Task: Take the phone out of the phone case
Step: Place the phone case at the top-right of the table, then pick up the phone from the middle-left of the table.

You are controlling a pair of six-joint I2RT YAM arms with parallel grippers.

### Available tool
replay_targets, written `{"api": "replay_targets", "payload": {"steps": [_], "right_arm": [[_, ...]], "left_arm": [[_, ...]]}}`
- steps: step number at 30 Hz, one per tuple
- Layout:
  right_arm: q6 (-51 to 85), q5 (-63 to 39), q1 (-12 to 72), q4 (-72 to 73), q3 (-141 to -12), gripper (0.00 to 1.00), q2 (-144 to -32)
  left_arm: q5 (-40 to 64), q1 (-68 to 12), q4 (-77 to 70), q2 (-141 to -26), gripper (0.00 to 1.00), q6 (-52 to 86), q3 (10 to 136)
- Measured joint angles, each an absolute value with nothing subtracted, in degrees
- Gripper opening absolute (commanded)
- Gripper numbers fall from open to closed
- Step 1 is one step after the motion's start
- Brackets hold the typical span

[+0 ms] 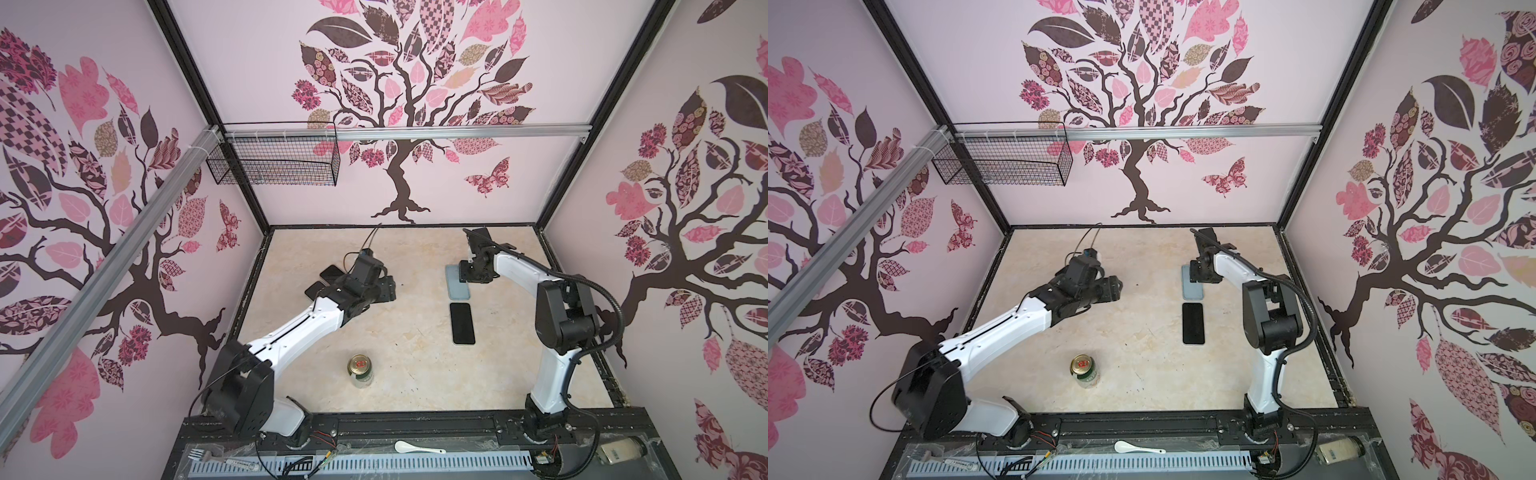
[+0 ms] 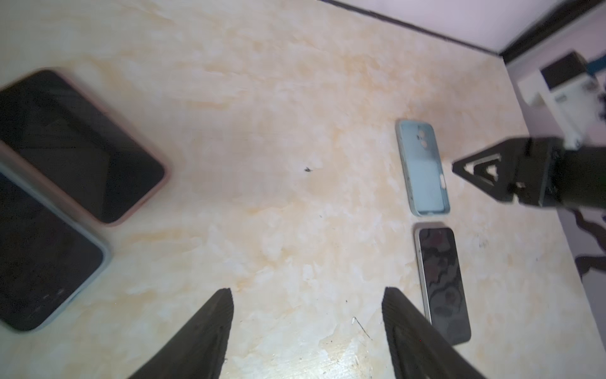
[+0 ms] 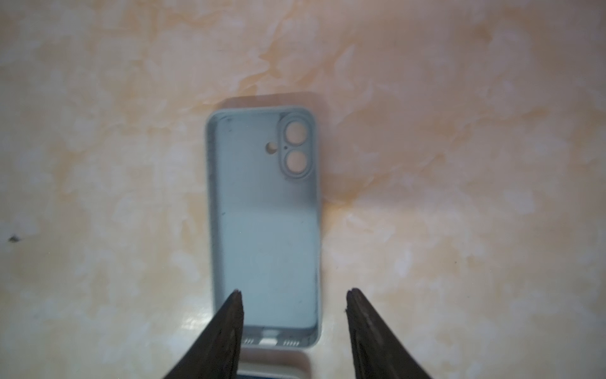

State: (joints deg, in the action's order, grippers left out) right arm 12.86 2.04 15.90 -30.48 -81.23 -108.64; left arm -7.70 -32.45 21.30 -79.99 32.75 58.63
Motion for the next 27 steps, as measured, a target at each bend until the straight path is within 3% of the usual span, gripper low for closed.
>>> {"api": "replay_targets", "payload": {"steps": [1, 11, 12, 14, 27], "right_arm": [[13.1, 2.15, 17.47, -29.47, -80.2, 0.58, -107.09], [15.55, 3.99, 35.48, -22.85, -73.76, 0.78, -98.28], [15.73, 4.38, 37.06, -22.48, -73.63, 0.82, -97.76], [16.1, 4.54, 39.13, -21.87, -73.12, 0.98, -96.55], [20.86, 11.79, 39.46, -14.98, -60.55, 0.99, -80.14]], "left_arm": [[-8.56, -31.4, 21.41, -78.5, 0.98, 33.39, 57.45], [-14.31, -15.75, 28.16, -72.31, 0.98, 35.33, 49.69], [-14.24, -14.11, 28.77, -72.77, 0.98, 35.51, 49.71], [-13.37, -10.85, 29.56, -74.83, 0.98, 35.88, 49.8], [-5.39, -7.33, 32.21, -90.08, 0.98, 37.12, 53.63]]}}
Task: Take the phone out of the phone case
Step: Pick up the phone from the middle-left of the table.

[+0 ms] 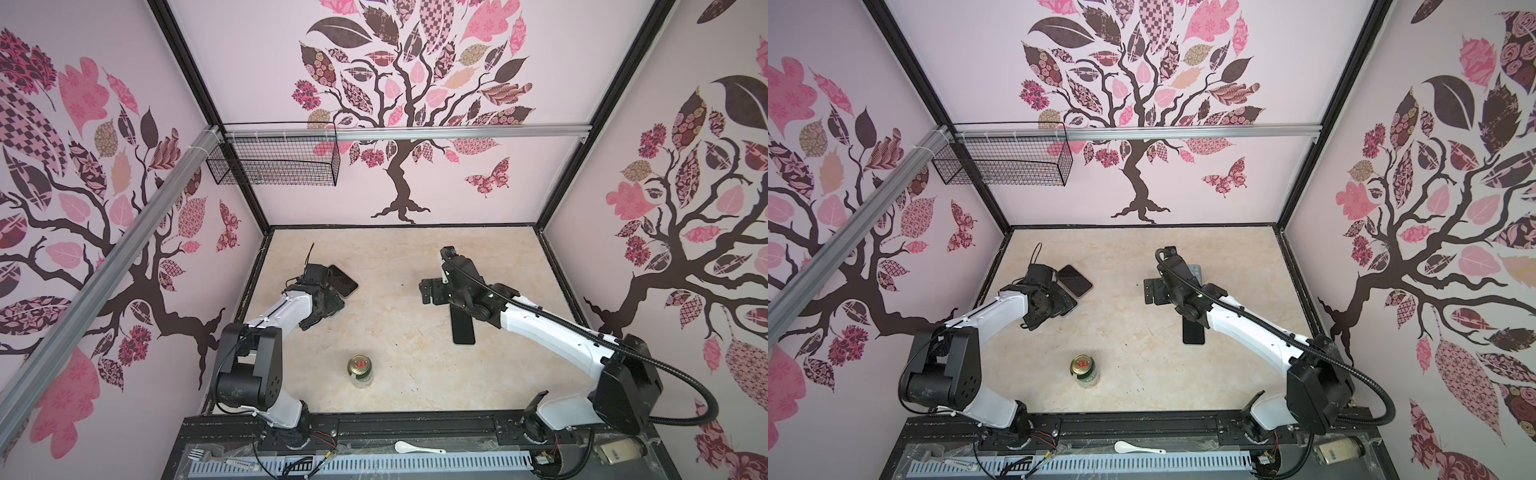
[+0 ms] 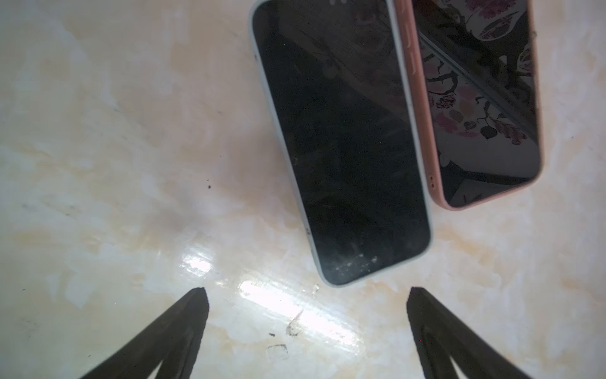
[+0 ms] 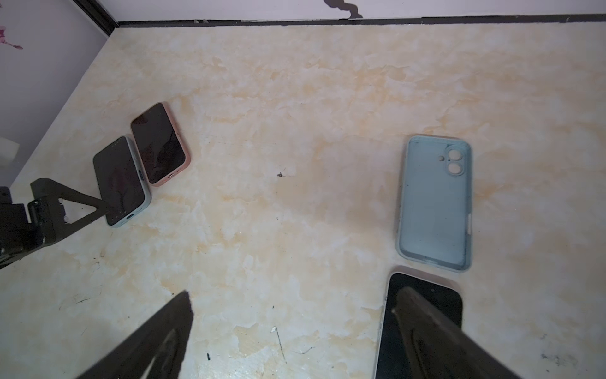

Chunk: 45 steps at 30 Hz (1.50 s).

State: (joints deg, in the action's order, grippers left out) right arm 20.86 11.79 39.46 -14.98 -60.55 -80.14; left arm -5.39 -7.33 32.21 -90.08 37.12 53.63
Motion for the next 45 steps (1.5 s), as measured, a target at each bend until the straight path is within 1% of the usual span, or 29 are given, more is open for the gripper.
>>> {"api": "replay_targets", "payload": {"steps": [5, 14, 31, 34, 38, 41, 45], "right_arm": [[20.1, 12.84, 39.44, -14.06, -57.78, 0.99, -78.94], [19.44, 13.17, 39.44, -13.87, -57.47, 1.0, -78.94], [19.46, 13.28, 39.44, -14.37, -57.47, 1.0, -78.96], [19.49, 13.28, 39.44, -14.55, -57.47, 1.0, -78.96], [19.51, 13.26, 39.44, -14.7, -57.47, 0.99, -78.96], [19.59, 13.23, 39.44, -14.76, -57.47, 1.0, -79.02], [19.75, 13.26, 39.44, -14.9, -57.47, 1.0, -79.13]], "left_arm": [[-4.86, -8.67, 32.08, -93.47, 0.98, 37.1, 56.77], [-4.97, -10.83, 32.34, -99.11, 0.98, 37.08, 61.36], [-6.57, -11.09, 35.14, -105.06, 0.98, 37.36, 65.41], [-7.18, -11.09, 35.73, -105.65, 0.97, 37.41, 66.08], [-7.7, -11.0, 36.16, -105.67, 0.9, 37.8, 66.08], [-7.55, -10.37, 36.07, -105.62, 0.88, 37.8, 65.93], [-7.29, -8.71, 35.33, -104.42, 0.88, 37.78, 64.36]]}}
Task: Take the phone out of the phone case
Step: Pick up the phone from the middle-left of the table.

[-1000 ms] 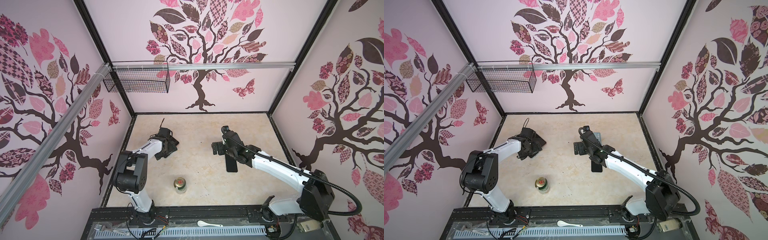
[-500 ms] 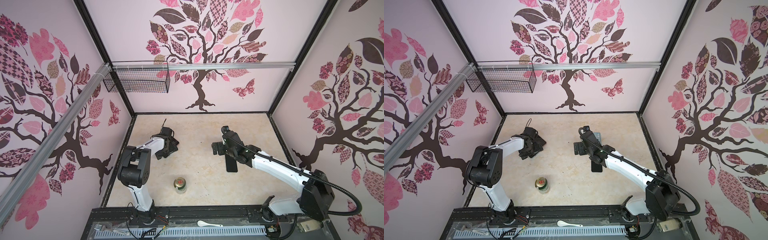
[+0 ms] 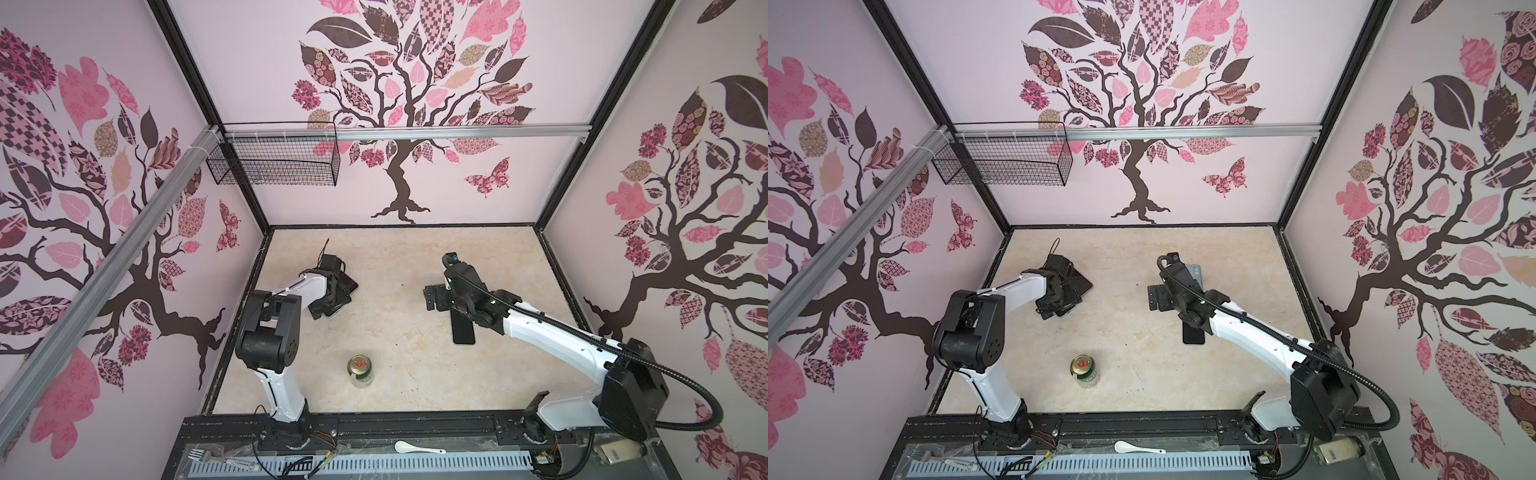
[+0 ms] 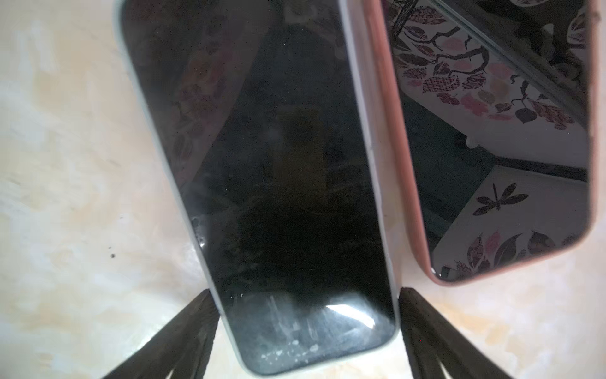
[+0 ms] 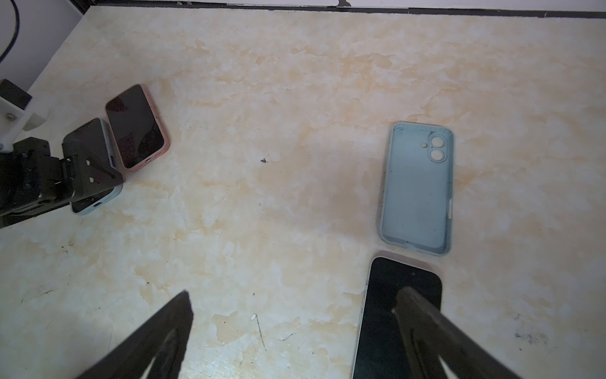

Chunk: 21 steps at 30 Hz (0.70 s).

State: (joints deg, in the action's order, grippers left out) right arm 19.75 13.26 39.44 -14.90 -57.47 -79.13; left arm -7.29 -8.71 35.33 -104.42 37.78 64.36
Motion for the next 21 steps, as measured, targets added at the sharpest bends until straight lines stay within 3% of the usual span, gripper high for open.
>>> {"api": "replay_targets", "payload": {"steps": [13, 21], "right_arm": [[20.82, 13.47, 39.44, -15.46, -57.49, 0.99, -79.13], [20.82, 14.35, 39.44, -15.73, -57.49, 1.0, -79.11]], "left_arm": [[-9.13, -6.92, 37.19, -106.37, 0.93, 37.1, 66.41], [-9.15, -6.33, 37.43, -107.96, 0.81, 37.01, 68.55]]}}
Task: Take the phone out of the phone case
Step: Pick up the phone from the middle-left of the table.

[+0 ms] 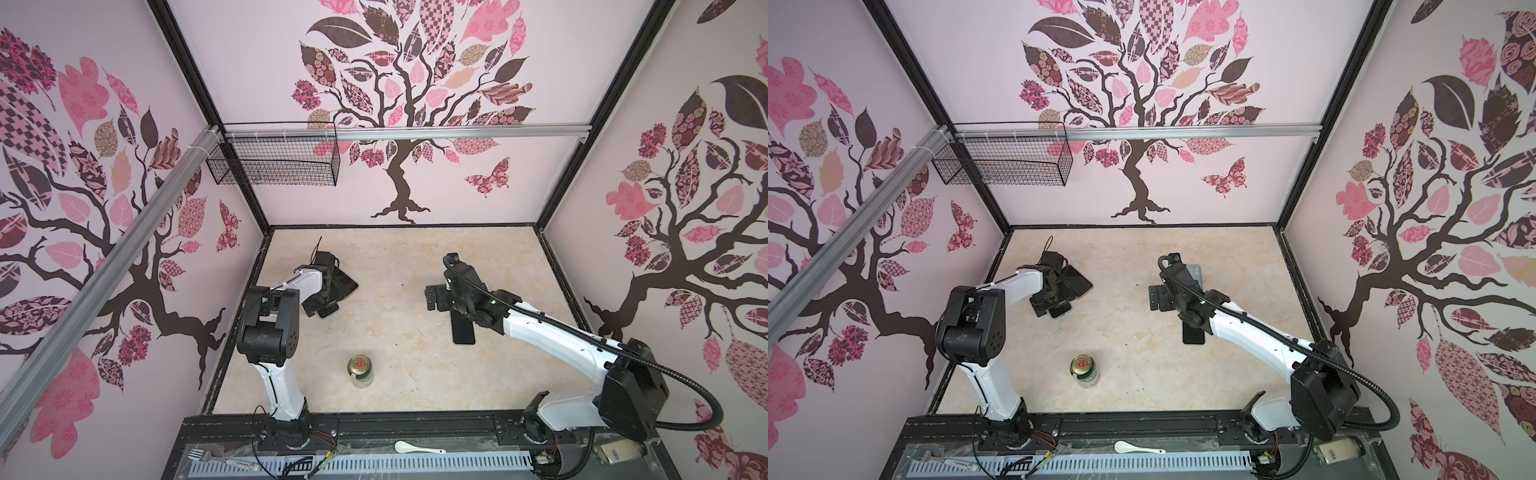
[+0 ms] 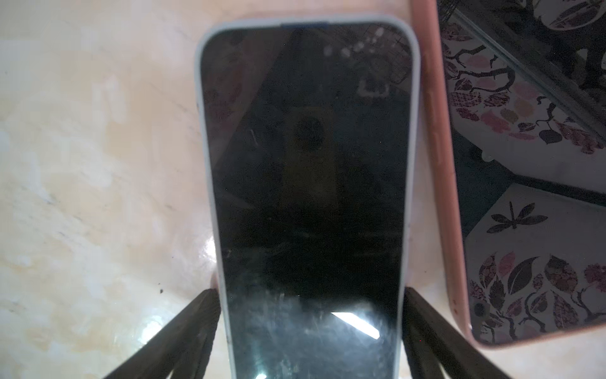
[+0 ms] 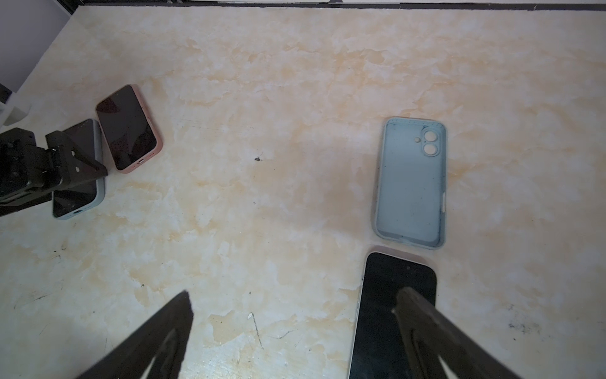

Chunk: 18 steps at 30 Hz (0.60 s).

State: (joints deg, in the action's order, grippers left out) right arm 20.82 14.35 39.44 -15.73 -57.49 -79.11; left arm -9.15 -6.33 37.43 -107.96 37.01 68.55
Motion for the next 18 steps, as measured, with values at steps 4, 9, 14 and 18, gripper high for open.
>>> {"api": "replay_targets", "payload": {"steps": [4, 9, 14, 18], "right_arm": [[20.95, 14.79, 39.44, -16.21, -57.49, 1.0, -79.11], [21.1, 15.18, 39.44, -16.69, -57.49, 1.0, -79.09], [21.67, 15.92, 39.44, -17.19, -57.47, 0.99, -78.98], [23.29, 18.11, 39.27, -18.7, -57.47, 0.99, -78.98]], "left_arm": [[-9.13, -6.28, 36.93, -107.55, 0.72, 37.12, 68.05], [-8.75, -6.24, 35.14, -105.56, 0.62, 37.08, 65.45], [-6.87, -6.24, 34.52, -101.89, 0.56, 37.08, 61.52], [-5.23, -6.24, 33.85, -98.3, 0.54, 36.99, 59.33]]}}
